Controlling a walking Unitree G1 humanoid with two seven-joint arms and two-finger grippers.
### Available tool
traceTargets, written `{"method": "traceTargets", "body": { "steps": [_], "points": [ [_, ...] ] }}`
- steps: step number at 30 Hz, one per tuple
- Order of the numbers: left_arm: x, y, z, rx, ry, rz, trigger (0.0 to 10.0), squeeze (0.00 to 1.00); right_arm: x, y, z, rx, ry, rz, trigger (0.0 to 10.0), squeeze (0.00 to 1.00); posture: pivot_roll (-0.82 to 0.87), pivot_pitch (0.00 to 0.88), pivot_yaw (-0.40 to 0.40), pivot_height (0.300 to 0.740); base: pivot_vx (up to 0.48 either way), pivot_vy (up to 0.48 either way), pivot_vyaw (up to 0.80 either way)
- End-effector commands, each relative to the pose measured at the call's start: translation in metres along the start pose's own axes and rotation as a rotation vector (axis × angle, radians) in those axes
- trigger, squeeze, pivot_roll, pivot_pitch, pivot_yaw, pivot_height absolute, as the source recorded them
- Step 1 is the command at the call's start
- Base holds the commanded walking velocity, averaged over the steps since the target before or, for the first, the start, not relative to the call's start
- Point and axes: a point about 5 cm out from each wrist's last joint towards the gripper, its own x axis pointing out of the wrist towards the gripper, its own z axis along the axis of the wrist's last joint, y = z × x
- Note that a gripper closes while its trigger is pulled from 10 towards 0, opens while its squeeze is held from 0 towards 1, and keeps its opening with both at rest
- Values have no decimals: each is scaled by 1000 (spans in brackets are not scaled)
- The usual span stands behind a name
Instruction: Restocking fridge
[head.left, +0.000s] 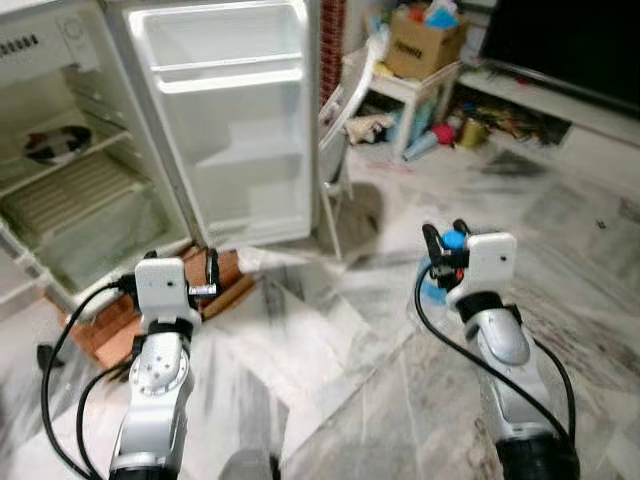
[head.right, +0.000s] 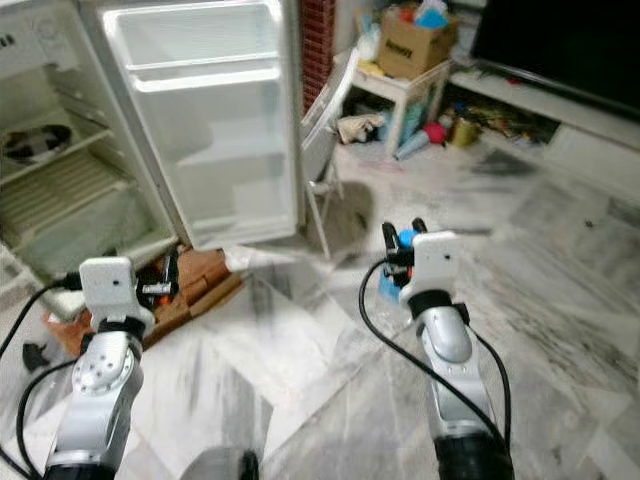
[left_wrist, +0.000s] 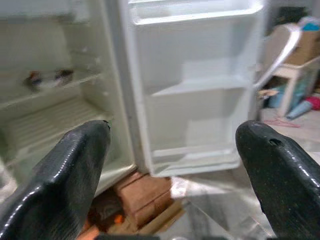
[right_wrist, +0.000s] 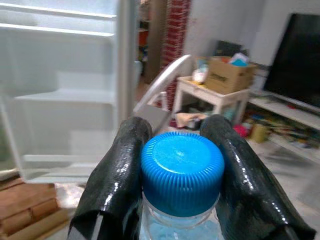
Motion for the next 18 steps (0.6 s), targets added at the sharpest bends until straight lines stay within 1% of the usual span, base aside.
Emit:
{"method": "traceTargets", "body": {
  "steps": [1, 4, 8, 9, 13, 17, 18],
  "points": [
    [1, 4, -2, 4, 15, 15, 10000, 0, 5, 5, 10, -4, -45, 17, 10000, 0, 69, 37, -48, 740, 334, 345, 0],
    [0, 3, -3, 3, 21, 16, 10000, 0, 5, 5, 9, -11, -39, 13, 10000, 0, 69, 37, -47, 740, 301, 372, 0],
    [1, 3, -4, 1, 25, 15, 10000, 0, 6, 5, 7, -33, -28, 2, 10000, 0, 69, 36, -46, 740, 0, 431, 0],
    [1, 3, -4, 0, 24, 16, 10000, 0, 7, 5, 6, -61, -23, -13, 10000, 0, 70, 36, -47, 740, 0, 442, 0],
    [2, 3, -3, 6, 19, 14, 10000, 0, 9, 5, 4, -97, -11, -30, 10000, 0, 71, 35, -47, 740, 0, 442, 0],
    [3, 3, -3, 7, 17, 16, 10000, 0, 9, 5, 2, -90, -5, -38, 10000, 0, 69, 35, -47, 740, 0, 442, 0],
    [3, 3, -3, 8, 16, 15, 10000, 0, 10, 4, 1, -59, 6, -51, 10000, 0, 69, 36, -47, 740, 0, 442, 0]
  ]
}}
